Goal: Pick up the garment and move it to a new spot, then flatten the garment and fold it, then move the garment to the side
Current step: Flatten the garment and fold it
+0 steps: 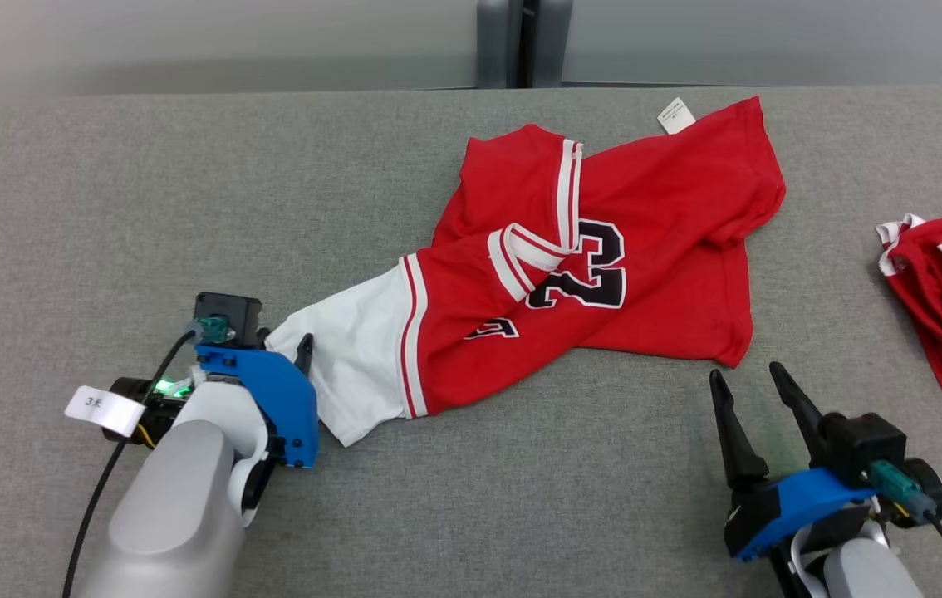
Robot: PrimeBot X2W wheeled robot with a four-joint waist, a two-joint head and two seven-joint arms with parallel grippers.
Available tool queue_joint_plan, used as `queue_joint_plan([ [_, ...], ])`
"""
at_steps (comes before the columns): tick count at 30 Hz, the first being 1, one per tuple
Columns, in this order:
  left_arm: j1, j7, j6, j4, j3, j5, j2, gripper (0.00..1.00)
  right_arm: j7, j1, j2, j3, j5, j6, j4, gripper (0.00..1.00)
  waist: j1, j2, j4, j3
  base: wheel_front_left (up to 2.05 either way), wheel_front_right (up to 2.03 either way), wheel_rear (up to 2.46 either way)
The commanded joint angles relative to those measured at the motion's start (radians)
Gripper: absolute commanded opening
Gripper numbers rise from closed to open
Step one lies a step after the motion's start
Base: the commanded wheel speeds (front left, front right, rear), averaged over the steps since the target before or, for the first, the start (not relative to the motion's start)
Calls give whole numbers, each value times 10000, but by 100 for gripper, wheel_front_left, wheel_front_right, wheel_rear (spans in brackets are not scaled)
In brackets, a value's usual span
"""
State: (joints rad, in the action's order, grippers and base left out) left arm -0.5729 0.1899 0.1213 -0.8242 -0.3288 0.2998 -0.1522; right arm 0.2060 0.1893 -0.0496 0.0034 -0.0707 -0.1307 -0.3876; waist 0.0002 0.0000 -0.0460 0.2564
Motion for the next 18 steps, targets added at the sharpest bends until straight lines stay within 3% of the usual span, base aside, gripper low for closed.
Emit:
queue_joint_plan([
  [1, -25, -46, 74, -194, -238, 114, 152, 0, -172, 310, -19, -116, 157, -1, -64, 100, -2, 0, 36, 4, 0, 0, 0],
  [13, -231, -1269, 88, 491, -683, 408, -12, 0, -2600, 1700, -13, -1207, 1059, -1, -1453, 100, -2, 0, 654, 54, 0, 0, 0],
  [15, -96, -1434, 89, 636, -725, 438, -28, 0, -2960, 1693, -18, -1128, 891, -1, -1603, 83, -2, 0, 748, 32, 0, 0, 0],
  [16, -27, -1501, 89, 698, -730, 441, -31, 0, -3106, 1646, -7, -1034, 786, -2, -1649, 52, -2, 0, 780, 15, 0, 0, 0],
  [18, 59, -1618, 89, 821, -740, 484, -34, 0, -3369, 1507, 2, -905, 566, -2, -1684, 33, -2, 0, 830, -34, 0, 0, 0],
])
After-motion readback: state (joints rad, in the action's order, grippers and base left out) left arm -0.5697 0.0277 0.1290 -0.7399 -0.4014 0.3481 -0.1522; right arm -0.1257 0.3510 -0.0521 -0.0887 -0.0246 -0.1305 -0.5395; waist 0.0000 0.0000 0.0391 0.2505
